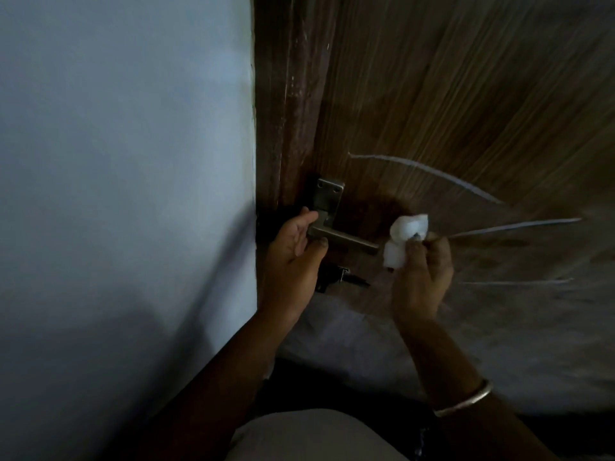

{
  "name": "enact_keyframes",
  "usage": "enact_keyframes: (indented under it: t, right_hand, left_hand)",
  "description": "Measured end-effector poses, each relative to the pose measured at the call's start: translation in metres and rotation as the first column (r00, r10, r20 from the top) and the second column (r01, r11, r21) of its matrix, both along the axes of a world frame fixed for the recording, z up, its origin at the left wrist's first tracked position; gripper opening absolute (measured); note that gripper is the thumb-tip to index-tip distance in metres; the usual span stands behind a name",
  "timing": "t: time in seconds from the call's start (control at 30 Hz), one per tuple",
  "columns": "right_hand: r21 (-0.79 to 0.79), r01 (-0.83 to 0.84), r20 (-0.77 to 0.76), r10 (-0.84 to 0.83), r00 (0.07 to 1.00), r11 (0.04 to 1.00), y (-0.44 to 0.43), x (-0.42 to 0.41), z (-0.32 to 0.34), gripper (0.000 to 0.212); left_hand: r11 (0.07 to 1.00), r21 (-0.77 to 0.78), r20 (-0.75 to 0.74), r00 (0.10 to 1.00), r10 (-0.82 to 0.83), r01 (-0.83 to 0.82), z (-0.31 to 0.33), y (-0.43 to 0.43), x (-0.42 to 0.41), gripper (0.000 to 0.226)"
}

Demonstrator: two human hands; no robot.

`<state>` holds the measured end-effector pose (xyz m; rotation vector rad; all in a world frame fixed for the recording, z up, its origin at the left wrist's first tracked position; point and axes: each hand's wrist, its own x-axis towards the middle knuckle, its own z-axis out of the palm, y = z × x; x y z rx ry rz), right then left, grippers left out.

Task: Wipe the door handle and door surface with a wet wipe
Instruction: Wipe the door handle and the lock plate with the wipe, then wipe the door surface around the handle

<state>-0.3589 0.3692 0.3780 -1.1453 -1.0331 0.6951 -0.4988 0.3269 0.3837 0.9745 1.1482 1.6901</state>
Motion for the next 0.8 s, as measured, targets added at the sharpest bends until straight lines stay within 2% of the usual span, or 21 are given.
enact_keyframes:
  t: [0.03, 0.1, 0.13, 0.2, 0.3, 0.37, 0.5, 0.63, 0.67, 0.73, 0.8]
  right_hand:
    - [0.161, 0.007, 0.213, -0.042, 0.976, 0.987, 0.003, -0.001, 0.008, 0.016]
    - [0.402, -0.100, 0.566, -0.161, 0.808, 0.910, 0.013, -0.005, 0.020, 0.005]
    - [0.475, -0.165, 0.665, -0.230, 0.711, 0.865, 0.019, -0.010, 0.026, 0.008]
    - [0.553, -0.301, 0.765, -0.331, 0.552, 0.777, 0.032, -0.020, 0.034, 0.011]
    - [0.607, -0.468, 0.794, -0.495, 0.352, 0.642, 0.048, -0.033, 0.043, 0.014]
    - [0.600, -0.527, 0.793, -0.535, 0.291, 0.602, 0.061, -0.039, 0.047, 0.020]
    - [0.540, -0.539, 0.824, -0.538, 0.179, 0.647, 0.079, -0.051, 0.048, 0.036]
    - [0.431, -0.553, 0.801, -0.585, -0.131, 0.713, 0.080, -0.045, 0.035, 0.046]
    - [0.424, -0.561, 0.776, -0.605, -0.181, 0.711, 0.079, -0.040, 0.034, 0.044]
    - [0.419, -0.573, 0.750, -0.624, -0.219, 0.705, 0.078, -0.029, 0.035, 0.039]
    - [0.430, -0.543, 0.736, -0.629, -0.252, 0.721, 0.078, -0.023, 0.042, 0.043]
  left_hand:
    - [1.000, 0.012, 0.001, 1.000, -0.004, 0.004, 0.002, 0.000, 0.001, 0.044]
    - [0.999, 0.040, -0.003, 1.000, -0.005, 0.005, 0.006, 0.001, 0.004, 0.044]
    - [0.998, 0.055, -0.006, 1.000, -0.003, 0.004, 0.008, 0.001, 0.005, 0.044]
    - [0.997, 0.083, -0.014, 1.000, 0.002, -0.001, 0.011, 0.002, 0.006, 0.044]
    - [0.994, 0.110, -0.042, 0.999, 0.016, -0.011, 0.013, 0.004, 0.005, 0.046]
    - [0.993, 0.119, -0.067, 0.997, 0.029, -0.021, 0.014, 0.006, 0.005, 0.044]
    - [0.990, 0.132, -0.122, 0.991, 0.057, -0.041, 0.019, 0.015, 0.005, 0.043]
    - [0.992, 0.122, -0.139, 0.989, 0.060, -0.043, 0.022, 0.023, 0.003, 0.043]
    - [0.991, 0.124, -0.140, 0.988, 0.061, -0.044, 0.023, 0.024, 0.002, 0.045]
    - [0.988, 0.146, -0.140, 0.988, 0.064, -0.044, 0.024, 0.025, 0.000, 0.045]
    - [0.984, 0.171, -0.130, 0.989, 0.065, -0.042, 0.026, 0.026, 0.000, 0.046]
